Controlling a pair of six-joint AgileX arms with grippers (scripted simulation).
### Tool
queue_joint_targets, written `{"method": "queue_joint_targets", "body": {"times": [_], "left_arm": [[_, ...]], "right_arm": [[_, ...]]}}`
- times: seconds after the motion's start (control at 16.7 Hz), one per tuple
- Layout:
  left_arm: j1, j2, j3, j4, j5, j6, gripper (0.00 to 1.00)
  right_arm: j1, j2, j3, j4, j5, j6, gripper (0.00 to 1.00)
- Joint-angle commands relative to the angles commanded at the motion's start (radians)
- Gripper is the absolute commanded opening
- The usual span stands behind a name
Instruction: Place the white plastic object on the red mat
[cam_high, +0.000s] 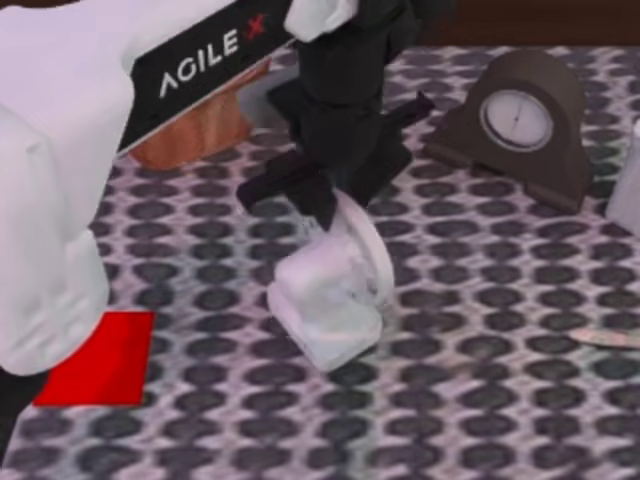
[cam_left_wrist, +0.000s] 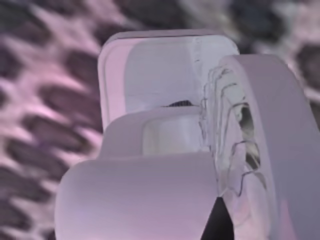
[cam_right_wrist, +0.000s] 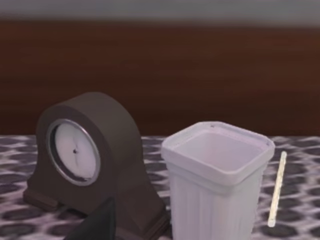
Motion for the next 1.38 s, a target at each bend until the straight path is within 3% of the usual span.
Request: {"method": "queue_joint_targets", "body": {"times": [0.24, 0.54, 0.78, 1.02, 1.38], "left_arm": [[0.008, 0.015, 0.105, -0.094, 0.000, 0.002, 0.00], [0.003, 0.011, 0.104, -0.093, 0.000, 0.004, 0.00], [0.017, -0.021, 0.073, -0.084, -0.003, 0.104, 0.00], [0.055, -0.095, 0.005, -0.061, -0.008, 0.372, 0.00], [0.152, -0.284, -0.175, 0.008, -0.012, 1.039, 0.00]], "right_arm": [[0.000, 0.000, 0.000, 0.000, 0.000, 0.000, 1.00], [0.000, 0.000, 0.000, 0.000, 0.000, 0.000, 1.00], [0.000, 0.000, 0.000, 0.000, 0.000, 0.000, 1.00], [0.000, 0.000, 0.000, 0.000, 0.000, 0.000, 1.00], [0.000, 0.000, 0.000, 0.000, 0.000, 0.000, 1.00]]}}
